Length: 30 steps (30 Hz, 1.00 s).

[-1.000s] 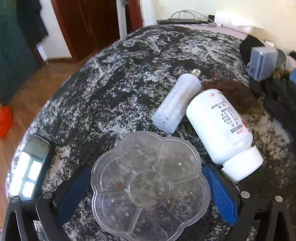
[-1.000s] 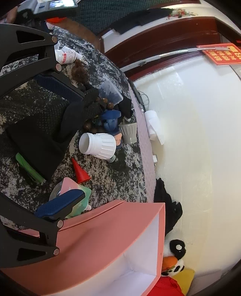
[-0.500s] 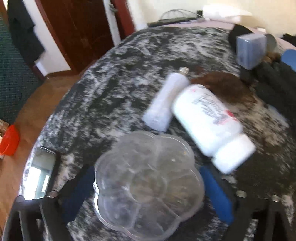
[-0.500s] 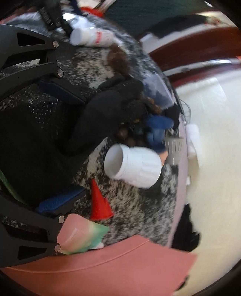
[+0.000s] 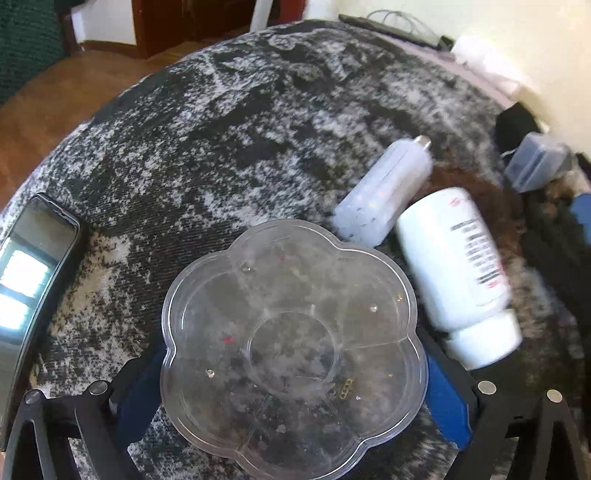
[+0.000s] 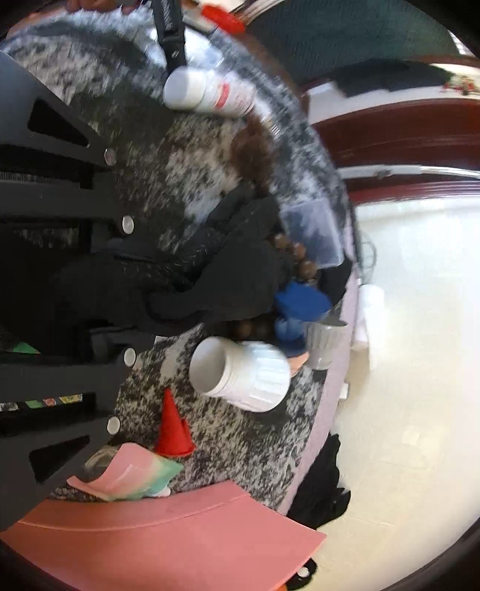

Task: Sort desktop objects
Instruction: 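Grasp the clear flower tray with the left tool while the right tool grasps the black glove, then carry the clear tray and black glove into the pink box and release both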

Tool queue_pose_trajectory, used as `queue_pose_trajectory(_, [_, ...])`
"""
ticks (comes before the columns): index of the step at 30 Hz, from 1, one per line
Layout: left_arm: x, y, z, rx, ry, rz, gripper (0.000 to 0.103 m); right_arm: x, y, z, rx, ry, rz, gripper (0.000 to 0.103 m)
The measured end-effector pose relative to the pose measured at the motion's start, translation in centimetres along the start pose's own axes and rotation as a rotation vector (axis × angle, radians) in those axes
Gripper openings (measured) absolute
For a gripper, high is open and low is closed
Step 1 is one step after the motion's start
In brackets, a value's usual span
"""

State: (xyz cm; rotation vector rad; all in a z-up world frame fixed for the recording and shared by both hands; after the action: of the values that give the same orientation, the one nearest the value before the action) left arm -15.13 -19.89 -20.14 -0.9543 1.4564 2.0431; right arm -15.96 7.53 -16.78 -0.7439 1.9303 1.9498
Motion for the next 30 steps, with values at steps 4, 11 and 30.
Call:
queue_pose_trajectory(4, [-2.3, 1.2, 0.9, 0.018, -0.015, 0.071, 0.098, -1.5, 1.6, -0.1, 0.069, 0.054, 0.057, 0.024])
queue_pose_trajectory(11, [-5.8, 2.8, 4.2, 0.097, -0.044, 0.188, 0.098, -4.9, 3.7, 0.1, 0.097, 0.044, 0.168, 0.024])
queue_pose_trajectory(30, [-11.1, 2.5, 13.2, 0.158, -0.159, 0.252, 0.098, -13.6, 7.6, 3.1, 0.15, -0.085, 0.351, 0.024])
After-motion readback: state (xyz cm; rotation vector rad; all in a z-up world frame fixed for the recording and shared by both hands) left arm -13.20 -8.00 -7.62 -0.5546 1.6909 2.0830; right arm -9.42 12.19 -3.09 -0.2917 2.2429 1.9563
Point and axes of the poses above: each gripper's, at about its wrist camera, not at the fingertips, and x roughly the way its jaws point, z to its right, y to its top, the point moved 7 cm from there along x, roughly the way its jaws point, and after that the axes turned 12 degrees about z, right-handed, at the moved point
